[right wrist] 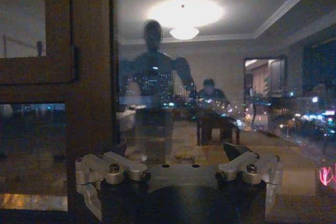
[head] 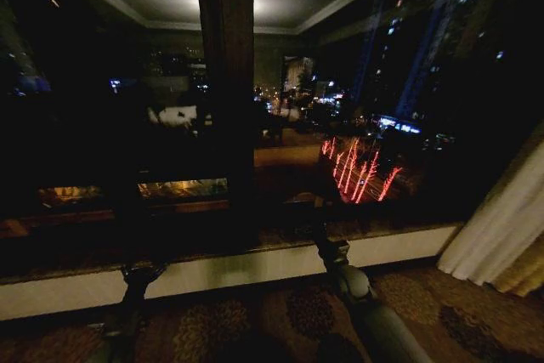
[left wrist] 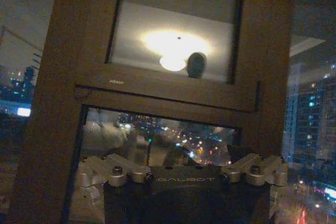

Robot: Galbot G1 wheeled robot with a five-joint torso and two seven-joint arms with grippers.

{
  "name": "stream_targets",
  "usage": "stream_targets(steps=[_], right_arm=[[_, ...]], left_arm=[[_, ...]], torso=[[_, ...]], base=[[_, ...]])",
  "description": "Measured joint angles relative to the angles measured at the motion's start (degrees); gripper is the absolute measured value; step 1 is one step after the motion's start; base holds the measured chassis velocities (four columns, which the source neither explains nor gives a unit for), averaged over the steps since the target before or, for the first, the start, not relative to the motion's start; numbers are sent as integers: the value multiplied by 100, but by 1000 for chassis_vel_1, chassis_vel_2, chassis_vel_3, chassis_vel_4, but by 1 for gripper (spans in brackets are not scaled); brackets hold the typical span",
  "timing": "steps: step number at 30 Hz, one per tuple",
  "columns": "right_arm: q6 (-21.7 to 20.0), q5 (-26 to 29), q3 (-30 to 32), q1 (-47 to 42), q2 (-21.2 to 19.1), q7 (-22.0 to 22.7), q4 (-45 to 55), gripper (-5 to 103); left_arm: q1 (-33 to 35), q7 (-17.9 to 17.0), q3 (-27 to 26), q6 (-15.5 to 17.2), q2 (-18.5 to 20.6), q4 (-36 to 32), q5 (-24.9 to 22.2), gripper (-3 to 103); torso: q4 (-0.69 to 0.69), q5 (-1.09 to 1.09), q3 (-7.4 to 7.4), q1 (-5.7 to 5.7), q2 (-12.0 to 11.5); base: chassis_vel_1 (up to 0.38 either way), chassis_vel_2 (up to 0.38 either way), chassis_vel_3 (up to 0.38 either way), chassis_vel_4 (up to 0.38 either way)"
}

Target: Open the curtains by pulling them apart, changing their state from closed to fully open.

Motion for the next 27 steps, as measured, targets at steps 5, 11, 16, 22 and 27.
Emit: stream_targets(steps=[5, 11, 16, 22, 27], right_arm=[[0, 0, 0, 0, 0, 0, 0, 100], [0, 0, 1, 0, -1, 0, 0, 100], [0, 0, 1, 0, -1, 0, 0, 100], [0, 0, -1, 0, 1, 0, 0, 100], [0, 0, 0, 0, 1, 0, 1, 100]], left_arm=[[1, 0, 1, 0, 0, 0, 0, 100], [2, 0, 1, 0, -1, 0, 0, 100], [1, 1, 2, 0, -1, 0, 0, 100], [1, 0, 1, 0, 0, 1, 0, 100], [1, 0, -2, 0, 0, 1, 0, 100]], torso=[[-1, 1, 0, -1, 0], [-1, 1, -2, -5, 2], [-1, 1, -1, -3, 1], [1, -2, 0, -1, 0], [1, 0, -2, -4, 2]], base=[[25, -330, -21, 348], [112, -418, -138, 393], [282, -348, -291, 350], [353, -314, -368, 354], [363, -331, -382, 329]])
